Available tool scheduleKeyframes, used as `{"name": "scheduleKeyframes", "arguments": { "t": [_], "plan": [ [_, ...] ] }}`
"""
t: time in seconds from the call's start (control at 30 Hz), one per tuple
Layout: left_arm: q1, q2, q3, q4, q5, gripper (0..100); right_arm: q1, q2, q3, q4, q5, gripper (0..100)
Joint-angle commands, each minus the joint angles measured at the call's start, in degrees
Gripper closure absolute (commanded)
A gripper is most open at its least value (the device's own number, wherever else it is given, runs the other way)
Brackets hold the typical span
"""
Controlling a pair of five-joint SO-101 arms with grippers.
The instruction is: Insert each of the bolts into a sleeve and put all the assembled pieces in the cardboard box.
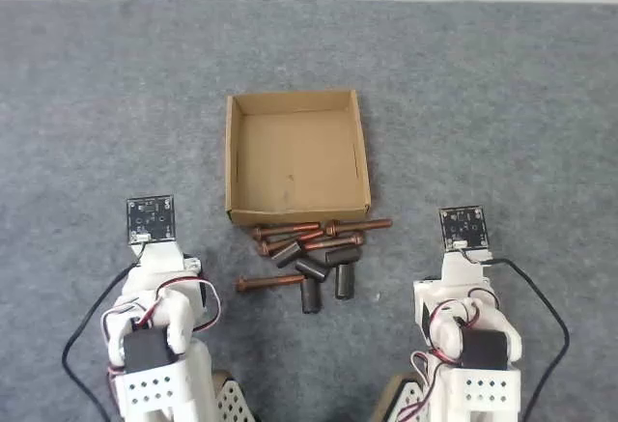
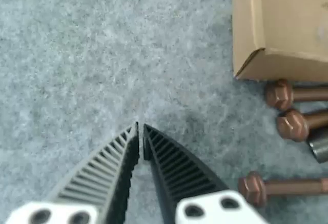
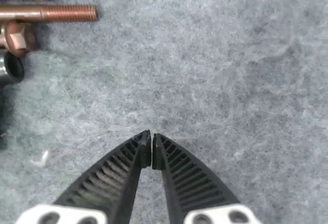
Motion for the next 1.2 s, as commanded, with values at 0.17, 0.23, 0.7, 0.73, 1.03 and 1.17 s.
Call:
{"name": "scheduleKeyframes", "arguments": {
  "t": [0.17, 0.23, 0.7, 0.73, 1.03, 1.17],
  "plan": [
    [-0.2, -1.1, -0.6, 0.2, 0.1, 99, 0.5, -1.2, 1.0, -0.7, -0.2, 99.1],
    [-0.2, -1.1, -0.6, 0.2, 0.1, 99, 0.5, -1.2, 1.0, -0.7, -0.2, 99.1],
    [-0.2, -1.1, -0.6, 0.2, 0.1, 99, 0.5, -1.2, 1.0, -0.7, -0.2, 99.1],
    [-0.2, -1.1, -0.6, 0.2, 0.1, 99, 0.5, -1.2, 1.0, -0.7, -0.2, 99.1],
    [4.5, -1.1, -0.6, 0.2, 0.1, 99, 0.5, -1.2, 1.0, -0.7, -0.2, 99.1],
    [6.3, -1.1, -0.6, 0.2, 0.1, 99, -0.1, -1.2, 1.0, -0.7, -0.3, 99.1]
  ]
}}
